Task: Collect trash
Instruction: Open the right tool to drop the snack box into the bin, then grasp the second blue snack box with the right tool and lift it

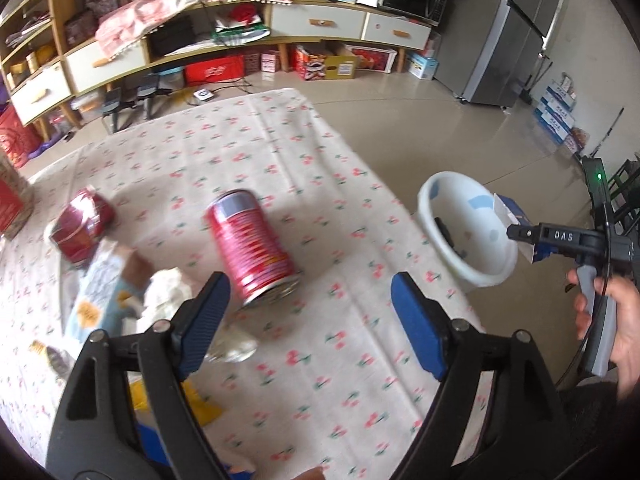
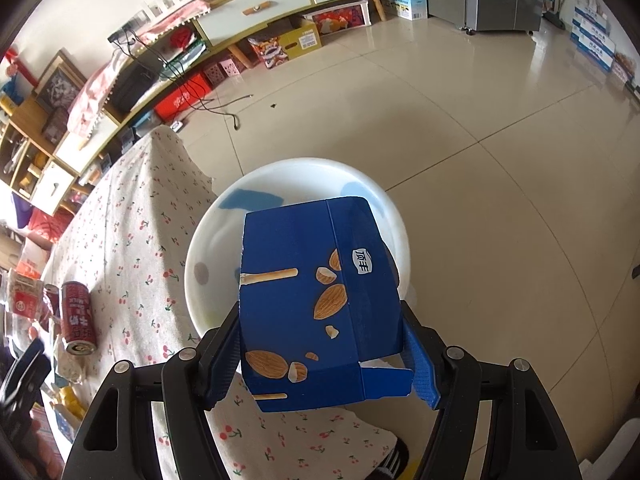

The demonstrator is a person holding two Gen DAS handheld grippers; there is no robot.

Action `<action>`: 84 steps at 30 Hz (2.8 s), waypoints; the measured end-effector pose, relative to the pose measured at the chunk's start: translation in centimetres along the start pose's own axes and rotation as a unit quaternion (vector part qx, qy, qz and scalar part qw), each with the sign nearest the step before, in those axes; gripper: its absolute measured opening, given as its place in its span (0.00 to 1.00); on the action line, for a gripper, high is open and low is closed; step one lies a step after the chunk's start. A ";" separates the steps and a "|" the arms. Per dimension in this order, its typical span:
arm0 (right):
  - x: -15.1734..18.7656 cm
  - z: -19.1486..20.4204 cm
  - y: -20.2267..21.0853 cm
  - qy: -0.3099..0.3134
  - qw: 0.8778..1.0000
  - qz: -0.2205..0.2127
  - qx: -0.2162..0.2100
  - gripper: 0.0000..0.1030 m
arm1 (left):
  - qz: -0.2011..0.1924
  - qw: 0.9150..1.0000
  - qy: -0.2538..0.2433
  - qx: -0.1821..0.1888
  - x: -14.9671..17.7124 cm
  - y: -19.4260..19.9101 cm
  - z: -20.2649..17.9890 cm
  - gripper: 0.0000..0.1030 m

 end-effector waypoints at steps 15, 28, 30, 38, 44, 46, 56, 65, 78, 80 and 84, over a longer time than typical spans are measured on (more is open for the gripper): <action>-0.2 1.7 0.3 0.006 1.000 -0.020 0.017 0.83 | 0.000 0.999 0.034 -0.031 3.7 4.8 6.1 0.82; 0.8 5.9 3.9 0.036 0.998 -0.055 -0.024 0.84 | -0.011 0.997 0.058 -0.044 6.1 7.4 9.2 0.83; 1.2 6.9 4.4 0.046 0.997 -0.059 -0.030 0.84 | -0.011 0.997 0.064 -0.047 6.5 7.6 9.9 0.84; 3.3 10.8 6.3 0.083 0.992 -0.077 -0.054 0.84 | -0.009 0.995 0.088 -0.055 8.3 8.0 12.0 0.84; 5.4 13.3 7.5 0.115 0.987 -0.089 -0.075 0.84 | -0.008 0.992 0.107 -0.062 9.8 8.7 13.2 0.86; 6.3 14.6 7.9 0.134 0.983 -0.092 -0.084 0.84 | -0.010 0.992 0.108 -0.067 10.2 8.9 13.6 0.92; 11.2 20.5 7.7 0.217 0.967 -0.078 -0.110 0.85 | -0.022 0.985 0.129 -0.114 12.8 10.7 16.3 0.99; 15.7 25.5 7.5 0.293 0.946 -0.073 -0.117 1.00 | -0.024 0.978 0.154 -0.136 14.5 12.0 18.3 0.99; 23.0 32.6 7.3 0.421 0.893 -0.067 -0.144 1.00 | -0.022 0.966 0.188 -0.175 16.9 13.4 21.1 0.99; 23.6 33.3 7.2 0.431 0.888 -0.065 -0.144 1.00 | -0.024 0.965 0.191 -0.177 16.9 13.5 21.4 0.99; 24.1 34.3 6.7 0.442 0.884 -0.064 -0.138 1.00 | -0.021 0.964 0.190 -0.185 17.0 13.3 21.5 0.99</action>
Point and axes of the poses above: each gripper's, at about its wrist camera, not at the fingertips, and y roughly against the way its jaws point, z to its left, x to its underside, the point moved 3 cm from there along -y, roughly the way its jaws point, and after that the axes turned 10 degrees about x, right-handed, at the moved point
